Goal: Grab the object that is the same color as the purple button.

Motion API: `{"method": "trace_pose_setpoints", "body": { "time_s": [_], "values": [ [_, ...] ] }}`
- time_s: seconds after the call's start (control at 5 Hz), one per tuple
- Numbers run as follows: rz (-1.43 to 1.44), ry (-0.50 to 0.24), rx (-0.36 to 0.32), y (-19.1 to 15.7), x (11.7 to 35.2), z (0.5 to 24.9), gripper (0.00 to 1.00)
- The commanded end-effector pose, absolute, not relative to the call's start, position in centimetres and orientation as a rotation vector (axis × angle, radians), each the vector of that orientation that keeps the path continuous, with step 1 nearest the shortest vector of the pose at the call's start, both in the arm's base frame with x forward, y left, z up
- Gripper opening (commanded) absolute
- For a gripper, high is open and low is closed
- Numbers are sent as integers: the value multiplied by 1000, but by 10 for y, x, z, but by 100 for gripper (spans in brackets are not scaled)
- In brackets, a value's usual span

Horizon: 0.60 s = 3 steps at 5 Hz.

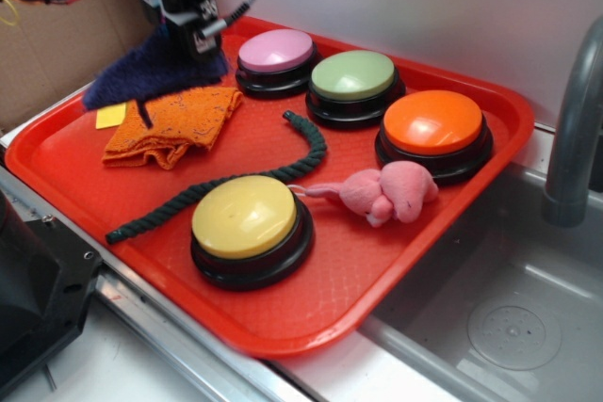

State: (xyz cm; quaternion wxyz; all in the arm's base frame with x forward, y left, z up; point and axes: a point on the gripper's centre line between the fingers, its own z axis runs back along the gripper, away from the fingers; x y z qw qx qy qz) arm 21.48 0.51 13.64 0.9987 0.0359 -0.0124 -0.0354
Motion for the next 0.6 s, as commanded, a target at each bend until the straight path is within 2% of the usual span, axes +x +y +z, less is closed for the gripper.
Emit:
{"method": "trace_pose_setpoints", "body": {
  "time_s": [0.0,0.2,0.4],
  "values": [
    [45,-85,58,17,185,198,0],
    [123,-120,38,17,180,190,0],
    [130,-83,49,21,180,188,0]
  ]
}}
